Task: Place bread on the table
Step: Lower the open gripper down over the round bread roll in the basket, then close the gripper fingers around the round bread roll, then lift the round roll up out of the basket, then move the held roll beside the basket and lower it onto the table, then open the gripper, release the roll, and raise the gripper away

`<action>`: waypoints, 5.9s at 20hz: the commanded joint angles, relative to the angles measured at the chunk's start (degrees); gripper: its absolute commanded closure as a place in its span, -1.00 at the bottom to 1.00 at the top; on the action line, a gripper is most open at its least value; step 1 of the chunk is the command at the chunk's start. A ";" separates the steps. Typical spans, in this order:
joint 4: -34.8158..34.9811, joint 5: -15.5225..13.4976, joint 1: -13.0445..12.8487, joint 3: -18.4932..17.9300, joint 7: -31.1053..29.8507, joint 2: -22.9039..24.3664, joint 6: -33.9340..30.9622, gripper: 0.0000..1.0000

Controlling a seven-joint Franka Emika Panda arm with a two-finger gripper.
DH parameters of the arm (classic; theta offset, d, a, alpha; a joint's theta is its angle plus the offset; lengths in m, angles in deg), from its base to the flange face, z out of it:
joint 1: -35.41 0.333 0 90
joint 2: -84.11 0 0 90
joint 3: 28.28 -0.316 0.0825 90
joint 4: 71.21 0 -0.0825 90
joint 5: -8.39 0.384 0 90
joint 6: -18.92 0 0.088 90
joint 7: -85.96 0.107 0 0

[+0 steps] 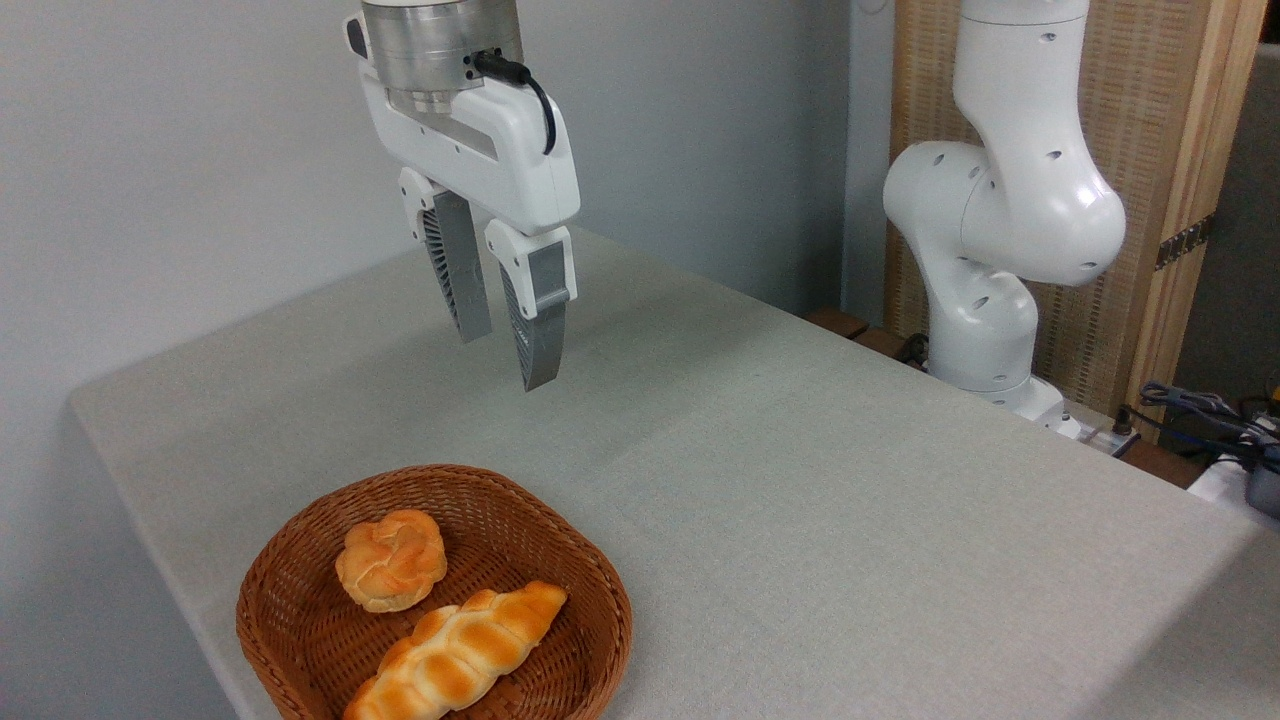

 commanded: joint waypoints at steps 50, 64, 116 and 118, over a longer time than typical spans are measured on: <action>8.08 -5.40 -0.66 3.18 -5.69 -16.20 34.11 0.36; 4.06 -7.42 -0.05 1.17 -5.25 -14.10 23.24 0.58; -7.03 -1.88 -1.54 -2.09 1.87 -3.10 -6.84 -1.00; -7.03 -1.88 -1.54 -2.09 1.87 -2.85 -6.94 -1.00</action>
